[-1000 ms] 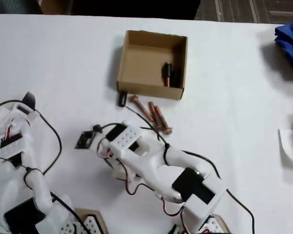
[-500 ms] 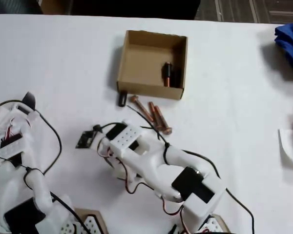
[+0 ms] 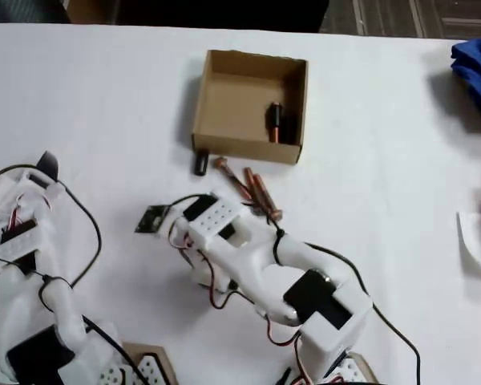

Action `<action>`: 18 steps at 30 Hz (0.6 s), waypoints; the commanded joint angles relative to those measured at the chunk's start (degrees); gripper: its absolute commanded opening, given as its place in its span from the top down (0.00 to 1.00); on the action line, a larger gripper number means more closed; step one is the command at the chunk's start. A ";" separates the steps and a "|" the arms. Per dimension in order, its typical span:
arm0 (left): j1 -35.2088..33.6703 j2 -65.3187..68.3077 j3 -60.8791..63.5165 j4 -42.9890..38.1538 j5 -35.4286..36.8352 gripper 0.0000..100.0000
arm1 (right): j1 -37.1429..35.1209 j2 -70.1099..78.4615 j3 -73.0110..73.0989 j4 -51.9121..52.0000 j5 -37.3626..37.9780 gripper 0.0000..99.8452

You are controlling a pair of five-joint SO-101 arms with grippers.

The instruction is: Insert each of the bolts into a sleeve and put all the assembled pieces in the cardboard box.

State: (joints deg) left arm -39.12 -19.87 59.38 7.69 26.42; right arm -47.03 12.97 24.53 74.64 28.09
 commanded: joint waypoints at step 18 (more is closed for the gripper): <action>4.31 0.00 -2.33 0.18 -0.79 0.70 | 14.20 -8.22 0.26 -15.87 -21.19 0.98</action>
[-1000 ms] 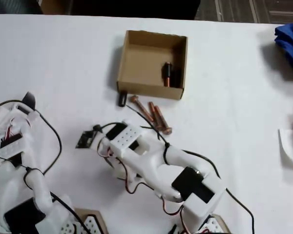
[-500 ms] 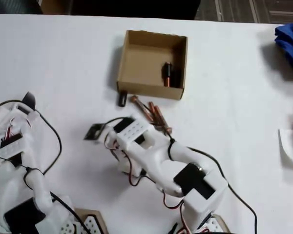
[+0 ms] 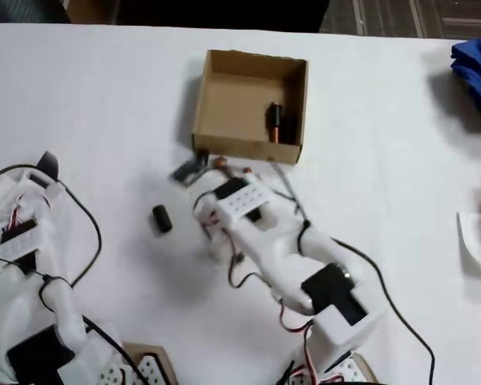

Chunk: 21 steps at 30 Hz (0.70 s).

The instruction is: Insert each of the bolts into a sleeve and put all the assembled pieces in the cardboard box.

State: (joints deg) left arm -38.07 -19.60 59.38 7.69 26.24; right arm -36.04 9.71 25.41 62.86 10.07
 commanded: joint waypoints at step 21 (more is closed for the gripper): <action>30.59 -0.18 -14.11 30.86 -16.09 0.70 | 19.56 -41.36 28.84 -41.01 -3.25 0.98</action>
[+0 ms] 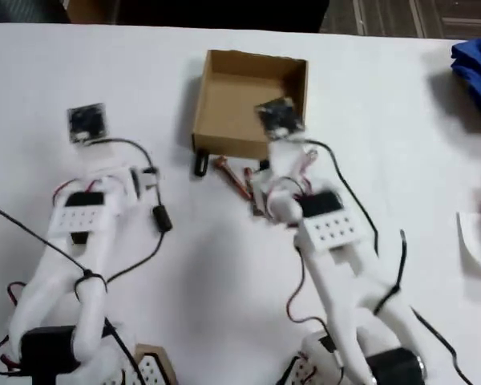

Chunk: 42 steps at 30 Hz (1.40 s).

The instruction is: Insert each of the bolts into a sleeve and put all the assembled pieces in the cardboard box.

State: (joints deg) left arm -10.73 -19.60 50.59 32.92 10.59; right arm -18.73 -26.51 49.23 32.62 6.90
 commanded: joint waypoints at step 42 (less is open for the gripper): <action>26.11 15.38 -15.87 -5.54 40.88 0.84 | 20.88 -6.55 23.82 -47.52 -20.75 0.98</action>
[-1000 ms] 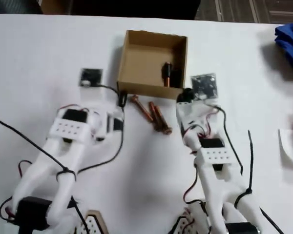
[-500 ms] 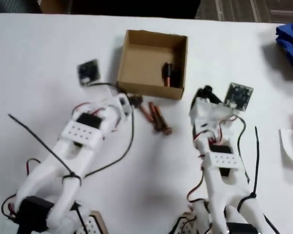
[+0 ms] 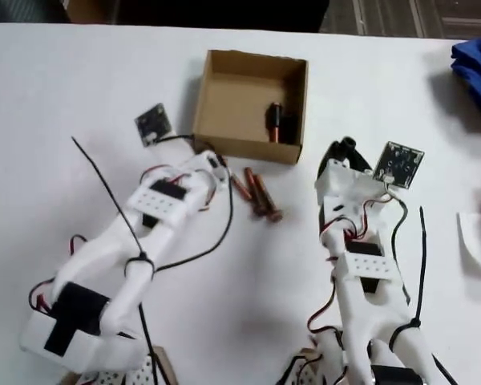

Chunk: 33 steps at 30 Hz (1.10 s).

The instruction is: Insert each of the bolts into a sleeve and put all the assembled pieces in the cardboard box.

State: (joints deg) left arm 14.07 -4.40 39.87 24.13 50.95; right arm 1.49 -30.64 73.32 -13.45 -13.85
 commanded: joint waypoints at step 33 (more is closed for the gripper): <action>4.31 20.84 -32.57 22.15 -2.02 0.89 | 0.75 -2.42 0.18 -1.63 0.00 0.98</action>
State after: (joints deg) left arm 18.20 16.79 10.24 45.85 49.27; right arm 1.49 -30.64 73.85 -13.45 -13.85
